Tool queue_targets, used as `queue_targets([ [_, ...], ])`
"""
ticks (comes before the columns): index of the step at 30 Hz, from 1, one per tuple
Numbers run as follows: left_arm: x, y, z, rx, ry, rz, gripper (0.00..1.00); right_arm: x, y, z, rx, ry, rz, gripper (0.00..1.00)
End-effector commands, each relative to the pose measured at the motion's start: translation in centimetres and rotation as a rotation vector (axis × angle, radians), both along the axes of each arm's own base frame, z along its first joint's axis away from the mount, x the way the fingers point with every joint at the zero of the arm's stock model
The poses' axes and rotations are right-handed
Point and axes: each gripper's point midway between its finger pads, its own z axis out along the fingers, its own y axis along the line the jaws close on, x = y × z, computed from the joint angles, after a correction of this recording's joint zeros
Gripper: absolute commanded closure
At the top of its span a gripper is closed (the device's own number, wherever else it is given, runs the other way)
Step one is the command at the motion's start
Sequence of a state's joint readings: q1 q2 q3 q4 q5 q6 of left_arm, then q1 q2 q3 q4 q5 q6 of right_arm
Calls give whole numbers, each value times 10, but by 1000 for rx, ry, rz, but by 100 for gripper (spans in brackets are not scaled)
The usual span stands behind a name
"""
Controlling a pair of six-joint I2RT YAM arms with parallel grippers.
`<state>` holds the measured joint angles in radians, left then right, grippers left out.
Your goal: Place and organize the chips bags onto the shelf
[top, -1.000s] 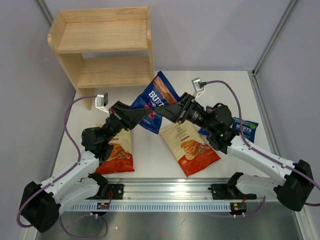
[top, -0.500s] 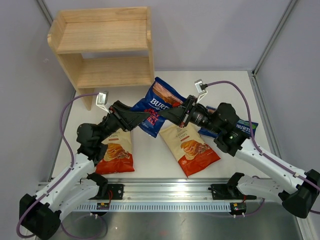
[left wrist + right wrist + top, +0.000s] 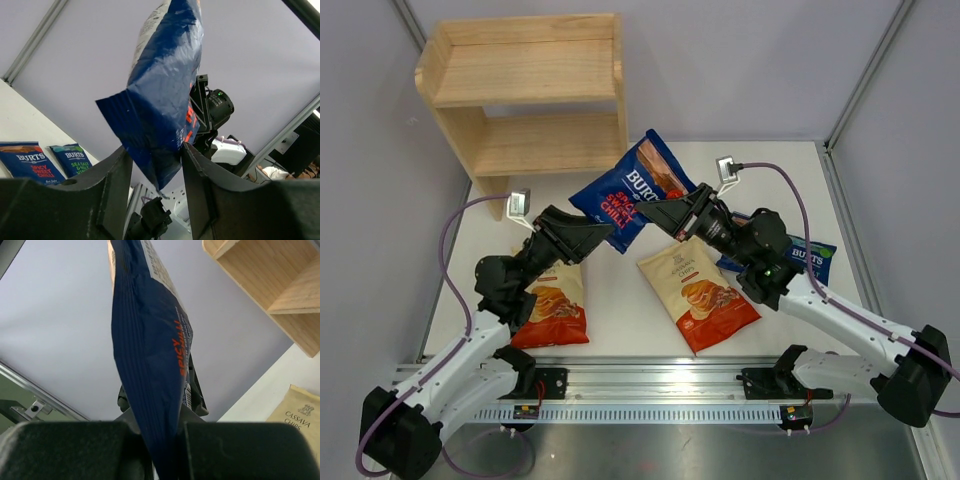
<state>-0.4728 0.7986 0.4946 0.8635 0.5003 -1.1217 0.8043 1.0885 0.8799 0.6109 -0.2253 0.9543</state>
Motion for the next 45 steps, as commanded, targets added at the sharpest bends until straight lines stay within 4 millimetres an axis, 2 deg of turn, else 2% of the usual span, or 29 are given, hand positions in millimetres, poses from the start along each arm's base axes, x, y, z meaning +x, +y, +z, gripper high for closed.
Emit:
queue_targets([
  [1,-6,14,28,-88,-94,58,56,-2,-6,32,144,-24,12,98],
  [5,-2,20,36,-102,-103,112,56,0,1,27,131,-12,30,96],
  [8,7,23,35,-82,-83,161,74,2,-1,24,106,-8,9,91],
  [11,17,25,31,-46,-42,212,85,9,-5,19,40,9,-52,73],
  [15,25,33,33,-38,-7,278,92,21,-16,29,-29,-11,-155,32],
  [16,29,37,34,-38,15,309,93,27,-17,17,-81,27,-182,19],
  [17,30,41,37,-39,21,332,94,30,-25,24,-83,29,-222,16],
  [19,33,54,49,-42,35,408,95,40,-36,12,-151,57,-283,14],
  [20,32,58,56,-40,34,428,96,38,-43,15,-154,53,-298,13],
  [22,38,70,59,-12,70,505,96,48,-58,5,-204,80,-386,12],
  [23,32,78,81,-30,48,532,96,48,-68,9,-204,79,-427,11],
  [24,35,89,90,-32,51,595,96,49,-72,6,-225,78,-446,11],
  [25,44,93,82,14,113,632,96,50,-76,0,-248,91,-461,11],
  [26,38,103,109,-12,97,663,96,49,-82,2,-247,90,-484,11],
  [27,47,112,114,-5,127,721,96,49,-84,2,-257,83,-493,11],
  [28,71,109,87,97,253,751,97,48,-86,-4,-283,93,-498,12],
  [30,96,120,99,128,331,789,100,46,-91,-4,-298,92,-509,13],
  [31,91,130,116,93,323,798,100,45,-92,-5,-304,94,-509,13],
  [32,113,130,109,105,367,798,100,44,-93,-4,-303,92,-510,13],
  [33,118,151,130,55,362,848,100,44,-95,-5,-305,95,-515,13],
  [34,127,152,126,71,400,837,100,42,-96,-6,-309,97,-517,13],
  [35,147,159,119,83,447,850,100,40,-99,-7,-308,98,-520,13],
  [36,157,172,123,70,469,861,100,39,-101,-8,-310,99,-523,13],
  [38,162,184,144,43,461,872,100,37,-106,-11,-313,104,-536,13],
  [39,180,195,136,37,504,891,100,36,-108,-12,-314,104,-539,13],
  [40,179,196,152,30,485,881,100,35,-109,-13,-316,107,-542,13],
  [42,192,207,150,19,526,900,100,33,-114,-13,-313,107,-551,13],
  [43,206,211,140,18,569,897,100,31,-114,-13,-312,108,-549,13],
  [45,214,223,138,-29,608,900,100,29,-118,-14,-306,110,-555,13],
])
